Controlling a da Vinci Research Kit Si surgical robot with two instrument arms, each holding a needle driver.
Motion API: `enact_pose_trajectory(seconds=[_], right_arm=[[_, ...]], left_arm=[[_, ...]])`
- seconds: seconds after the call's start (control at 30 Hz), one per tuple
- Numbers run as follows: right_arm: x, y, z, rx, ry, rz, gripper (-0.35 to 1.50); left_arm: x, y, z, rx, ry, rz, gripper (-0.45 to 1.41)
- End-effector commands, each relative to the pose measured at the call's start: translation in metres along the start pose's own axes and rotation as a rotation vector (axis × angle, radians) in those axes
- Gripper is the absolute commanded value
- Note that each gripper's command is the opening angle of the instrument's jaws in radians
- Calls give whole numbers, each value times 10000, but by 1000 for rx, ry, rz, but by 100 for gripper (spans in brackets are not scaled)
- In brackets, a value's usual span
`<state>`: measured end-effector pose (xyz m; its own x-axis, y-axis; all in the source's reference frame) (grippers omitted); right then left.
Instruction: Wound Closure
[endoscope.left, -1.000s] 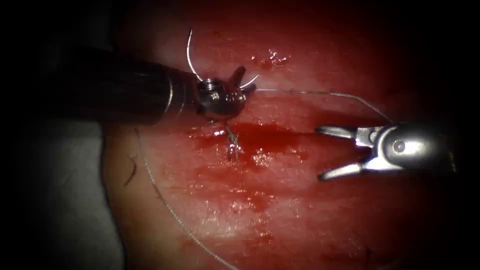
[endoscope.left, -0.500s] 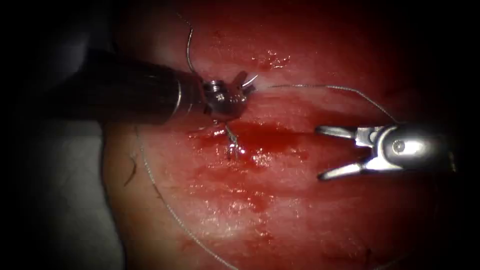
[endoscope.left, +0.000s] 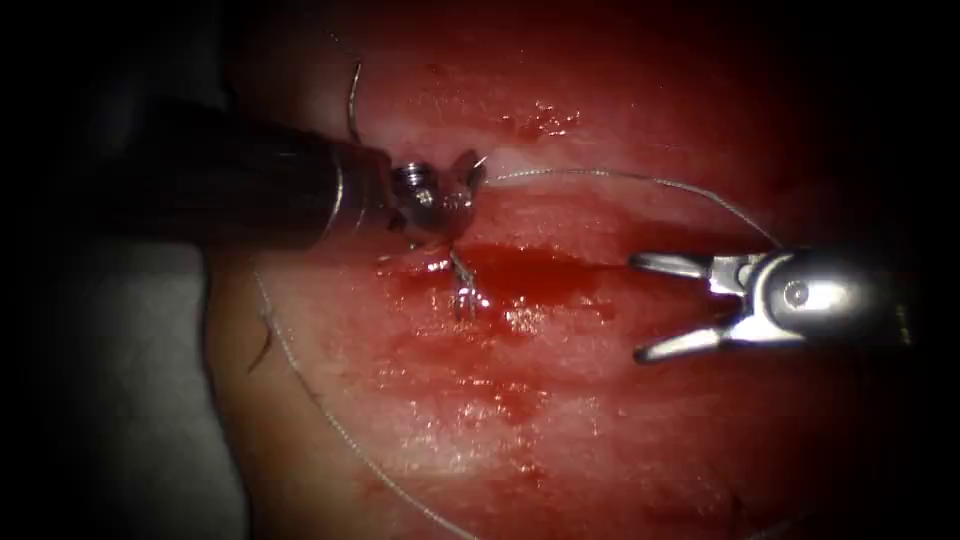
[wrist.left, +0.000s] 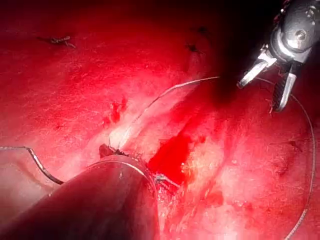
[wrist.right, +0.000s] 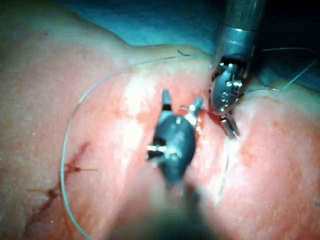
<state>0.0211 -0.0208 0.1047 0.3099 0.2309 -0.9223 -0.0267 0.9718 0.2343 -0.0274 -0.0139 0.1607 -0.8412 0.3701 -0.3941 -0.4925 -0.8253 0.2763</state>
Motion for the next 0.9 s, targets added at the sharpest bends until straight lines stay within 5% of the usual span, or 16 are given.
enact_pose_trajectory(seconds=[0.03, 0.3, 0.43, 0.73, 0.9], right_arm=[[-5, -6, 7, 4, 0, 3, 41], [-7, -5, 2, 8, 1, 20, 18], [-8, -4, 0, 13, -1, 61, 14], [-16, 12, -21, -66, 2, 165, 31], [-17, 14, -17, -82, 13, 258, 88]], left_arm=[[0, 7, 0, -9, 26, -2, -45], [13, -15, -53, -236, 404, 81, -45], [16, -16, -74, -320, 521, 127, -45], [9, 2, -130, -604, 758, 130, -45], [2, 15, -152, -721, 886, 181, -45]])
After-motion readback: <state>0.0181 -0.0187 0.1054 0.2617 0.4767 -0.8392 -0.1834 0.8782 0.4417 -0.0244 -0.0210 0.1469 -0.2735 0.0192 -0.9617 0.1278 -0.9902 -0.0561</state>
